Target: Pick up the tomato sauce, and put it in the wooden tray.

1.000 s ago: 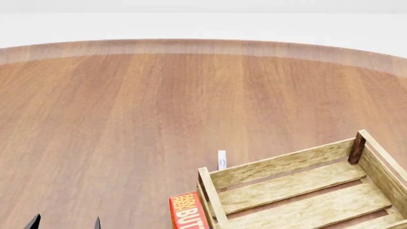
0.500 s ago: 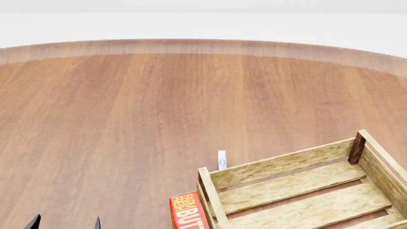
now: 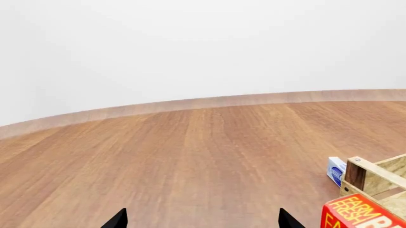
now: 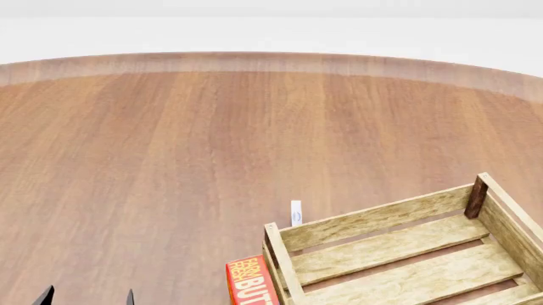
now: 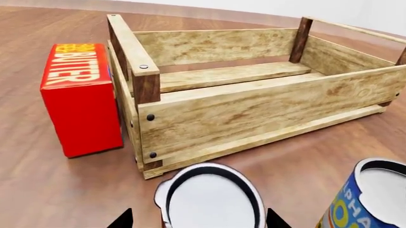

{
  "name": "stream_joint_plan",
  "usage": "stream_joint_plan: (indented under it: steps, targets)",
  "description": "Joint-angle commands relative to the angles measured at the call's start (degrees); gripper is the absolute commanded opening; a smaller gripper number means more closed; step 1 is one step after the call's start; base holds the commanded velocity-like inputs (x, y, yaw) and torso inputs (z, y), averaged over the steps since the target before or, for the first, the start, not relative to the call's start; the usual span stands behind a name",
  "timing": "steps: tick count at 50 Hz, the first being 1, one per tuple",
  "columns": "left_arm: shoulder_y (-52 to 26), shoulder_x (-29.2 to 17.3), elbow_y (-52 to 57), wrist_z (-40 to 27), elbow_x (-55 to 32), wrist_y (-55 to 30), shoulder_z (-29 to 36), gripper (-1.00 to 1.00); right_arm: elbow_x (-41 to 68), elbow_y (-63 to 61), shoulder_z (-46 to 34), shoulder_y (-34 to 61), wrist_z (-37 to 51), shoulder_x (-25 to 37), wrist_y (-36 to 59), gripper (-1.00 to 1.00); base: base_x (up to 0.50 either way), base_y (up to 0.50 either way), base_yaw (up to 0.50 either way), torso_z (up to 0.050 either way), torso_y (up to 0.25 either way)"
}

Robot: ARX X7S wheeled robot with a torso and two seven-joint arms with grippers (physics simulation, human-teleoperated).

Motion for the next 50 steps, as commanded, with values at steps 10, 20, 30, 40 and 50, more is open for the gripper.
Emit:
stream_joint_plan:
  steps: [10, 20, 30, 40, 50]
  targets:
    - [-0.08, 0.57, 0.61, 1.61, -1.34, -1.39, -1.19, 1.0, -0.58, 0.02, 0.51, -0.22, -0.77, -0.59, -1.16, -1.0, 0.0, 0.0, 0.0, 0.0, 0.0]
    - [-0.08, 0.4, 0.68, 1.35, -1.44, -1.37, -0.95, 1.0, -0.34, 0.46, 0.18, -0.23, -0.84, -0.42, -2.03, -1.0, 0.0, 0.0, 0.0, 0.0, 0.0]
    - [-0.14, 0.22, 0.67, 1.14, -1.66, -1.33, -0.72, 1.0, -0.54, -2.99, -0.37, -1.8, -0.69, 0.51, -3.02, -1.0, 0.0, 0.0, 0.0, 0.0, 0.0]
    - [-0.2, 0.02, 0.65, 0.92, -1.89, -1.26, -0.47, 1.0, -4.55, -15.27, -1.48, -7.5, 2.27, 2.86, -1.26, -1.0, 0.0, 0.0, 0.0, 0.0, 0.0]
    - [-0.27, -0.18, 0.62, 0.68, -2.06, -1.18, -0.21, 1.0, -7.13, -20.55, -2.08, -10.31, 4.18, 4.04, -1.51, -1.0, 0.0, 0.0, 0.0, 0.0, 0.0]
